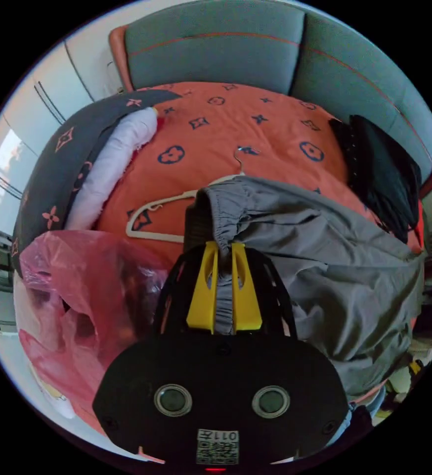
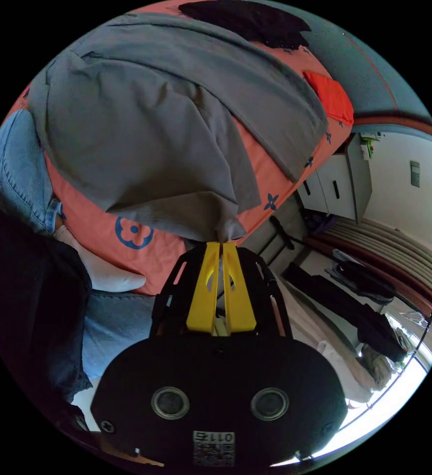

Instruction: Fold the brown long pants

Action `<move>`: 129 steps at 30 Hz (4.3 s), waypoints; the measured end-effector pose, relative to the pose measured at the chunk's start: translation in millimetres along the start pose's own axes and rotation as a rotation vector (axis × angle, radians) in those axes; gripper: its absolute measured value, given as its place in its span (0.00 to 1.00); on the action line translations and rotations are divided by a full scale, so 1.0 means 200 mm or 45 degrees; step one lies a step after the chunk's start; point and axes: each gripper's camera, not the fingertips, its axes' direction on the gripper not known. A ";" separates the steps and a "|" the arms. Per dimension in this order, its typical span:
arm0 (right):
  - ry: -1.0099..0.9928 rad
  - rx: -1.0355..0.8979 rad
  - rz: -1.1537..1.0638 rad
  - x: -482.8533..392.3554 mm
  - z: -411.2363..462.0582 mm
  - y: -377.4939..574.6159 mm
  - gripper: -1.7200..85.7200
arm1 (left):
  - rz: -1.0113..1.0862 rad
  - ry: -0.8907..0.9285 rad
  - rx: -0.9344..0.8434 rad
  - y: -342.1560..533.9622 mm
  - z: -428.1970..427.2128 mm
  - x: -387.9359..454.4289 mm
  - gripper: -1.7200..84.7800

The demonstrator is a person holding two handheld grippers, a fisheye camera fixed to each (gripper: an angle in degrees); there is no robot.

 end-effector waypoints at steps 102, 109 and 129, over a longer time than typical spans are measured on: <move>0.193 0.610 -0.018 0.08 0.46 -0.10 0.13 | 0.700 0.526 0.363 1.56 -0.46 0.92 0.14; -0.022 0.723 0.306 0.25 0.46 -0.06 0.12 | 0.708 0.653 0.576 1.82 -0.59 1.26 0.12; -0.389 0.718 0.519 0.36 0.62 0.10 0.04 | 0.627 -0.007 0.751 2.29 -0.23 1.94 0.07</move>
